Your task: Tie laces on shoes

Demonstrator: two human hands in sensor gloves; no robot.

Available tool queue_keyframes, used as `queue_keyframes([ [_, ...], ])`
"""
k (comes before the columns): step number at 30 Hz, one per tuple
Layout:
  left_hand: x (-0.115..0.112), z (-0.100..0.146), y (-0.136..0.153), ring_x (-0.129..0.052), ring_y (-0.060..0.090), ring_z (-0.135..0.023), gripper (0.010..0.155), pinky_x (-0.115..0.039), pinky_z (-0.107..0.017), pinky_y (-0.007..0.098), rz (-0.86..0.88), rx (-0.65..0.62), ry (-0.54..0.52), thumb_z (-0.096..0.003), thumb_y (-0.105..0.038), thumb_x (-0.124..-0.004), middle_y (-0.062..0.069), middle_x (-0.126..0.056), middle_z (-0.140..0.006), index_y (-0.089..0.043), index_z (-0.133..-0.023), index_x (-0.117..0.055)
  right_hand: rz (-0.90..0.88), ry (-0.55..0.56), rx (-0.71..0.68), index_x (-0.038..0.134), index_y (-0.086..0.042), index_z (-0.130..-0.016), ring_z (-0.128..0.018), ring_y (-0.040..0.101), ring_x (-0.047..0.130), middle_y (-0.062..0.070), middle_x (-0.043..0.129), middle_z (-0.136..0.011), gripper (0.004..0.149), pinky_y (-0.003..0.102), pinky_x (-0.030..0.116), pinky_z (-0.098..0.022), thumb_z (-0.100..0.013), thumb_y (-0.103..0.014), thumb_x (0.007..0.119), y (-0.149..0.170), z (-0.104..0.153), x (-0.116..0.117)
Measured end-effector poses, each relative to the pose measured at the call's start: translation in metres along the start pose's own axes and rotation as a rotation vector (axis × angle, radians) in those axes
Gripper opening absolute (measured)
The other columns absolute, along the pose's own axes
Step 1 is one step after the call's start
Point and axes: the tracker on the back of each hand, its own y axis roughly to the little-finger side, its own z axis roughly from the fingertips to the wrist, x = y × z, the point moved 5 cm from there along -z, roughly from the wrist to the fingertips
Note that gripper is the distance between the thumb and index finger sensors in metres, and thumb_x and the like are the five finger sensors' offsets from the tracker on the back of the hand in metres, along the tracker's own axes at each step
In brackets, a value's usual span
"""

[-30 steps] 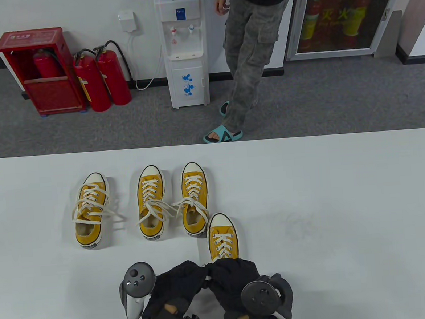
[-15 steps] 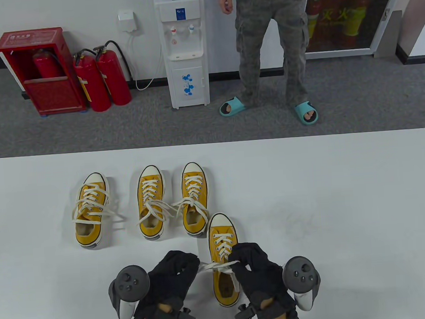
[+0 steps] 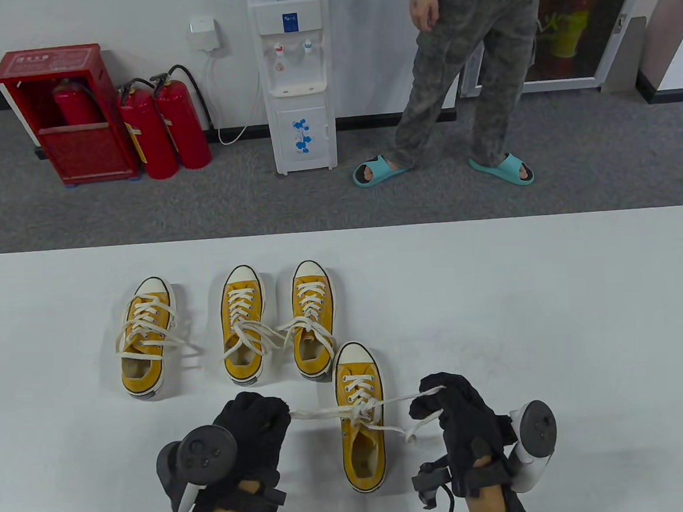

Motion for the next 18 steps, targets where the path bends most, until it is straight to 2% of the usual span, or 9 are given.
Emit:
queue_keyframes([
  [7, 0.015, 0.000, 0.019, -0.091, 0.025, -0.054, 0.039, -0.071, -0.059, 0.059, -0.058, 0.090, -0.087, -0.0465, -0.045, -0.080, 0.004, -0.086, -0.075, -0.026, -0.080, -0.085, 0.128, 0.159, 0.042, 0.089, -0.021, -0.058, -0.032, 0.012, 0.098, 0.001, 0.090, -0.066, 0.039, 0.048, 0.081, -0.049, -0.047, -0.056, 0.075, -0.002, 0.001, -0.028],
  [13, 0.022, 0.001, 0.041, -0.091, 0.025, -0.052, 0.039, -0.071, -0.058, 0.060, -0.054, 0.201, -0.135, -0.0458, -0.051, -0.081, 0.003, -0.086, -0.072, -0.025, -0.075, -0.087, 0.405, 0.285, 0.082, 0.090, -0.020, -0.057, -0.033, 0.014, 0.099, 0.002, 0.091, -0.066, 0.039, 0.050, 0.079, -0.049, -0.047, -0.054, 0.076, -0.004, 0.003, -0.052],
  [18, 0.026, 0.003, 0.063, -0.092, 0.026, -0.051, 0.039, -0.071, -0.056, 0.061, -0.041, 0.307, -0.152, -0.0447, -0.055, -0.082, 0.003, -0.087, -0.069, -0.025, -0.069, -0.087, 0.594, 0.380, 0.132, 0.091, -0.018, -0.059, -0.040, 0.019, 0.099, 0.004, 0.089, -0.071, 0.039, 0.052, 0.075, -0.054, -0.047, -0.052, 0.078, -0.002, 0.004, -0.072],
])
